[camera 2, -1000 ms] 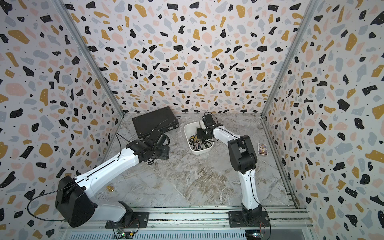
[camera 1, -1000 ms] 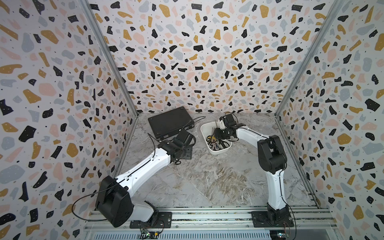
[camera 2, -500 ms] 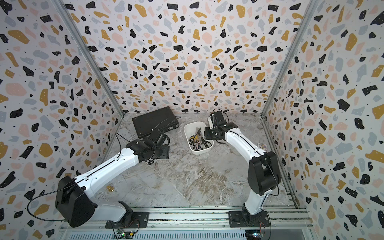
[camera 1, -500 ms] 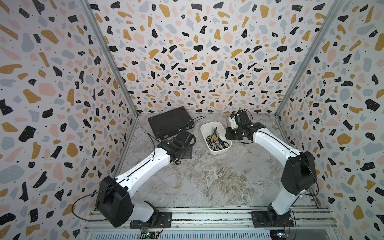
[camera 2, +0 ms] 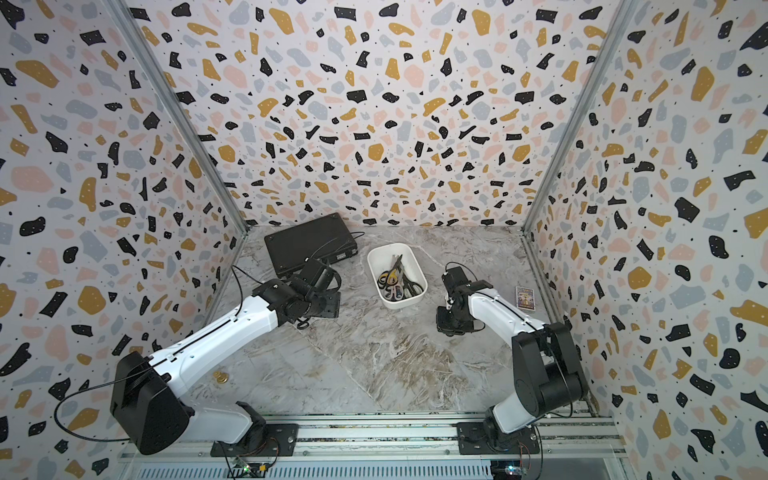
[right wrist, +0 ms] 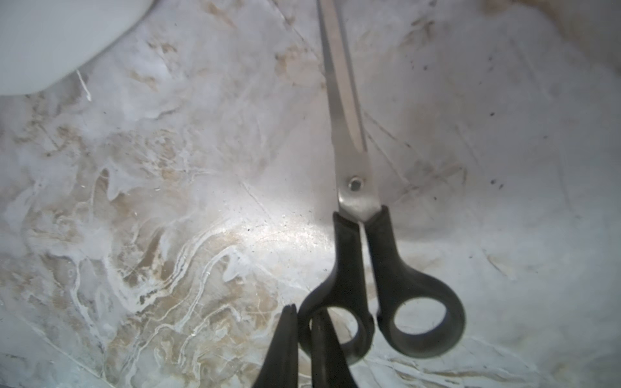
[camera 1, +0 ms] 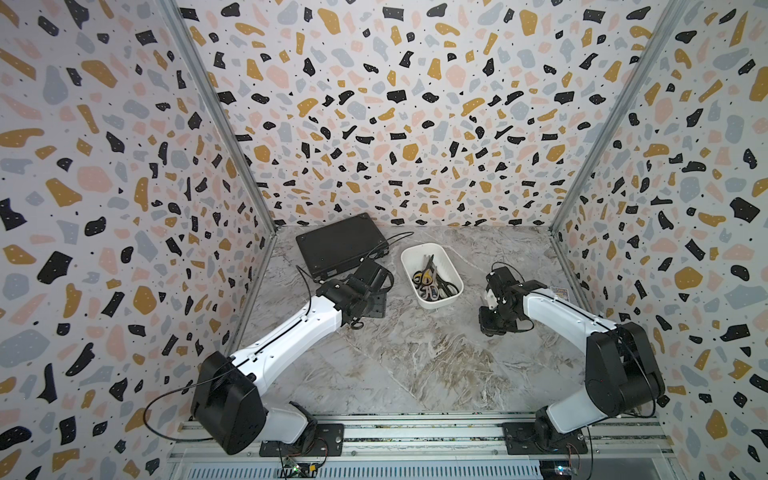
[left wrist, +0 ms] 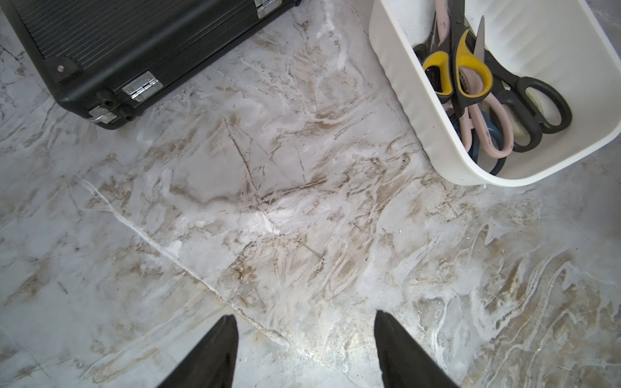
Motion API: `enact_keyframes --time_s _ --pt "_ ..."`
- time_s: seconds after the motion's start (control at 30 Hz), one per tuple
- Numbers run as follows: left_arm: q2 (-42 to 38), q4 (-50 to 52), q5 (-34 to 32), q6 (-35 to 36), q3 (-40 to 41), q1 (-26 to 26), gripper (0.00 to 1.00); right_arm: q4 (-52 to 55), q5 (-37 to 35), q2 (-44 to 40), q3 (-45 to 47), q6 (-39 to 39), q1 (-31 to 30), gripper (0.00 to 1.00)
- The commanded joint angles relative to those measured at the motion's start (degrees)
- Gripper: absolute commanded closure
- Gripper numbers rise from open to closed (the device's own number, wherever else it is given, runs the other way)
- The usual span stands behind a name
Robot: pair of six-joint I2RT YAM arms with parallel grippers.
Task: Take the scissors out of the storage box
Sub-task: Place the scissors at the center of the board, then pick up the scissors from the storage box.
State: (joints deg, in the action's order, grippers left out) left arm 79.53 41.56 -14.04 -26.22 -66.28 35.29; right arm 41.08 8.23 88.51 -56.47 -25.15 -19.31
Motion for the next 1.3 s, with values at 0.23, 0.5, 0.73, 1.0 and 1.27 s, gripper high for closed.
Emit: enact_keyframes --time_s 0.23,0.5,0.73,1.0,1.27 --pt "0.96 -0.02 -0.72 0.73 -2.91 1.08 0.32 -2.70 0.43 5.42 -1.46 -0.25 1.97 0.85" --pt "3.46 -0.16 -0.05 1.22 -5.32 1.69 0.32 -2.96 0.93 4.61 -1.97 0.53 2.17 0.63" --pt "9.70 -2.98 3.63 3.56 -12.94 3.69 0.36 3.82 -2.31 -3.74 -6.33 3.26 2.17 0.58" --pt "24.90 -3.27 11.28 6.99 -27.06 3.76 0.47 3.67 -3.06 -2.40 -10.03 4.89 2.17 0.56" --pt "35.08 -1.39 11.43 8.56 -35.88 3.04 0.49 0.77 -3.29 -0.53 -11.87 5.10 2.17 0.52"
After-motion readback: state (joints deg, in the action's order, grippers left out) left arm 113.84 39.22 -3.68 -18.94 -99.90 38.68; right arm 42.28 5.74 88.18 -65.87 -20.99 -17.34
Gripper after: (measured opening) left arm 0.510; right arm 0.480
